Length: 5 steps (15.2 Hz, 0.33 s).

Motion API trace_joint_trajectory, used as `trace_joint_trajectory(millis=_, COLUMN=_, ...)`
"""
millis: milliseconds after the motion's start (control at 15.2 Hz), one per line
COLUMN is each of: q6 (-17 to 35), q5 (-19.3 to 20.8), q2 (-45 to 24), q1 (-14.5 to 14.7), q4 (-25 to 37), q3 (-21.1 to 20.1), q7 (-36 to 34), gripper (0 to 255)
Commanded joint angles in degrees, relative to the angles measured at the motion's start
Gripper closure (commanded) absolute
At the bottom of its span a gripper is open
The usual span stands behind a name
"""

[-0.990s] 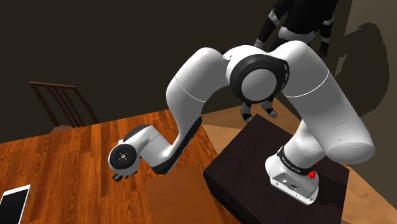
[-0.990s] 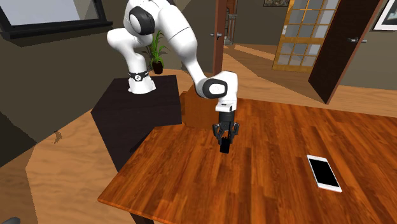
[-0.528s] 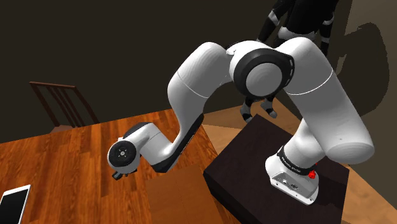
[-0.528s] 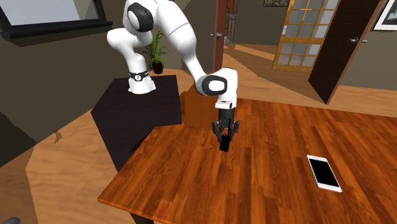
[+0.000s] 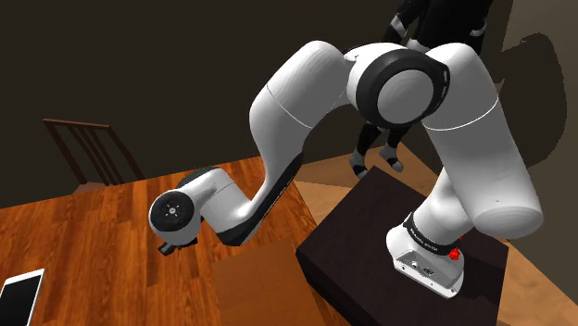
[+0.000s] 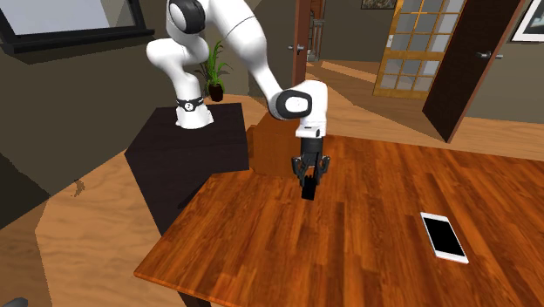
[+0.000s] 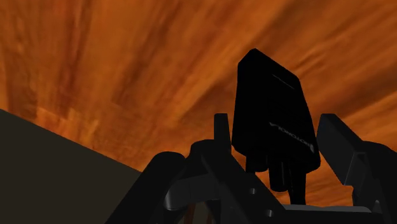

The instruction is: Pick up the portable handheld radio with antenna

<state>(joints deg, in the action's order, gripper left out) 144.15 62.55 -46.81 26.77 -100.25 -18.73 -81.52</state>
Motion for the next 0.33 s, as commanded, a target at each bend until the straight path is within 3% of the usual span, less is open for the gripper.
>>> trace_joint_trajectory(millis=0, q6=-0.52, q5=-0.73, q2=1.26, q1=-0.39, q4=-0.7, q3=-0.57, q7=0.67, gripper=255)
trace_joint_trajectory(millis=264, q6=-1.1, q5=-1.6, q2=2.62, q1=-0.87, q4=-1.38, q3=-1.22, q7=1.51, gripper=255)
